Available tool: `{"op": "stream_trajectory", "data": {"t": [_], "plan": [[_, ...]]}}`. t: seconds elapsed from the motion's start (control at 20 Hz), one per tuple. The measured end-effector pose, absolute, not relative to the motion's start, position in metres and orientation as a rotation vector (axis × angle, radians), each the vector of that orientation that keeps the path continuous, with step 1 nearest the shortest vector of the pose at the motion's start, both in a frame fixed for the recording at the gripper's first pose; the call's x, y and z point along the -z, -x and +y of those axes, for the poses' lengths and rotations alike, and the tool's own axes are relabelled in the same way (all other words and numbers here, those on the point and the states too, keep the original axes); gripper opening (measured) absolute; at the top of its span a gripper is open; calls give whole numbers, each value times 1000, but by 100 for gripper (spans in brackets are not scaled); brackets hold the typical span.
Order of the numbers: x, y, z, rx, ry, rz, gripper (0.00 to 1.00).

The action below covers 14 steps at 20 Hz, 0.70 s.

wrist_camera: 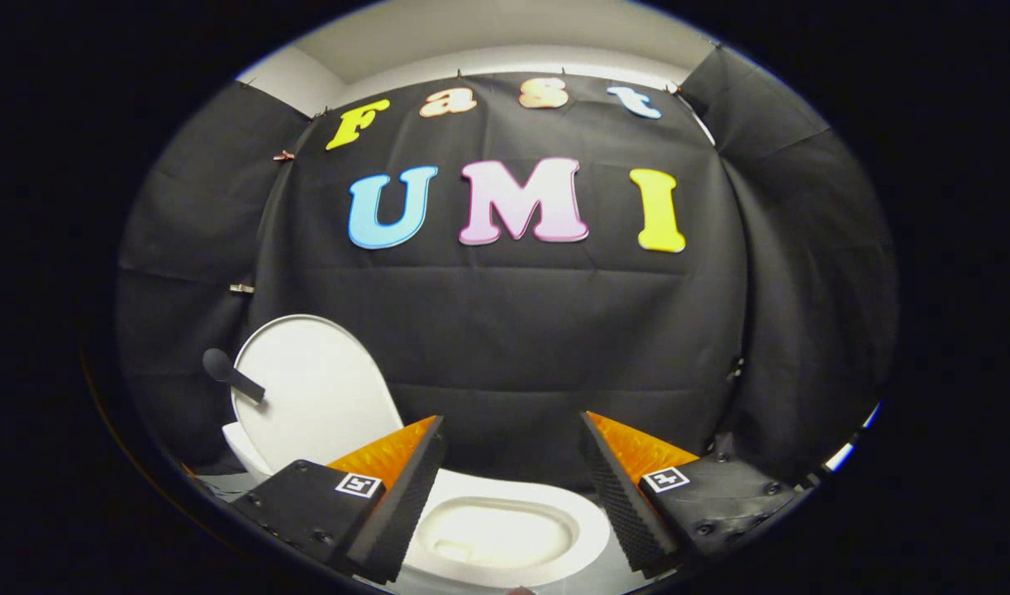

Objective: Open the toilet lid.

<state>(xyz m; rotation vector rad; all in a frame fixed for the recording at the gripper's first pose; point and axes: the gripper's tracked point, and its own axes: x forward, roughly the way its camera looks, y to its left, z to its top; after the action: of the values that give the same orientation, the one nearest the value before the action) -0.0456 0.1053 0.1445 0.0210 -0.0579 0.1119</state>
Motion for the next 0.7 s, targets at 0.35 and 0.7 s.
{"op": "stream_trajectory", "data": {"t": [0.35,0.7], "plan": [[-136,42,99,-92,-18,-54,99],[-131,41,95,-88,-33,-35,99]]}}
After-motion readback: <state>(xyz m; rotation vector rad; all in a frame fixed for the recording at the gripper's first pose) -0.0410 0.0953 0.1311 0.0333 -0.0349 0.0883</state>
